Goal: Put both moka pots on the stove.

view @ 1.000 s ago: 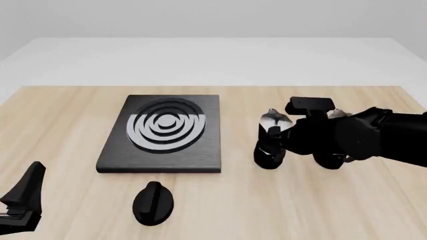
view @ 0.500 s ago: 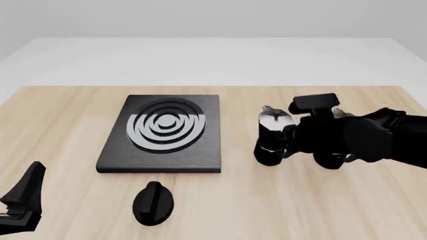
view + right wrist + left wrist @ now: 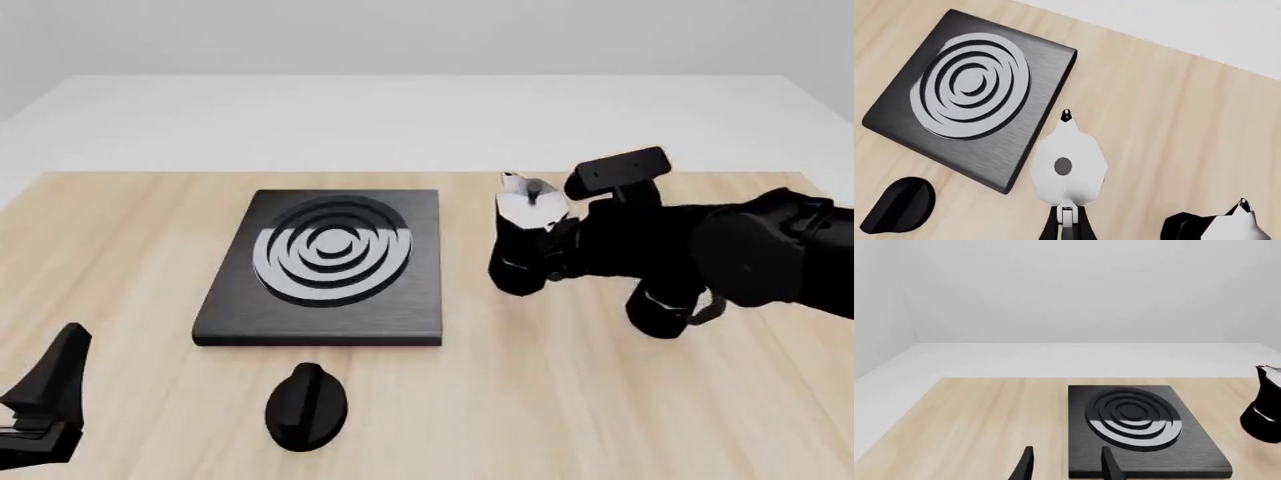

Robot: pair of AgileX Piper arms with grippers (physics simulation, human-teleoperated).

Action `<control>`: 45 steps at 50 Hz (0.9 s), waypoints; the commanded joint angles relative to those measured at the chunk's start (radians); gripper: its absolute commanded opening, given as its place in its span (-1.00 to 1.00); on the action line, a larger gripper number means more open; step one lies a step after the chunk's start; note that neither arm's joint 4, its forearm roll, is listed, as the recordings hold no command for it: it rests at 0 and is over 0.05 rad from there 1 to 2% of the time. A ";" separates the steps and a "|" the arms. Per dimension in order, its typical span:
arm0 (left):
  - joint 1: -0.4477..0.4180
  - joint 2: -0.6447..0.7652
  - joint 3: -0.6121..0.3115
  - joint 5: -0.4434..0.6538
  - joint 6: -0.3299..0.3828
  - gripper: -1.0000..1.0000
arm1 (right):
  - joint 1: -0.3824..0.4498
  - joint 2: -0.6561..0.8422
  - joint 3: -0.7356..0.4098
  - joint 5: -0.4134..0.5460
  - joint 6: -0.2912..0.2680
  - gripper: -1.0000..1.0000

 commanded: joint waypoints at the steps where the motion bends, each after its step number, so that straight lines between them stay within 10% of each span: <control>1: 0.000 0.000 0.000 0.000 0.000 1.00 | 0.012 0.028 -0.141 0.026 -0.022 -1.00; 45: 0.000 0.000 0.000 0.000 0.000 1.00 | 0.065 0.612 -1.089 0.353 0.001 -1.00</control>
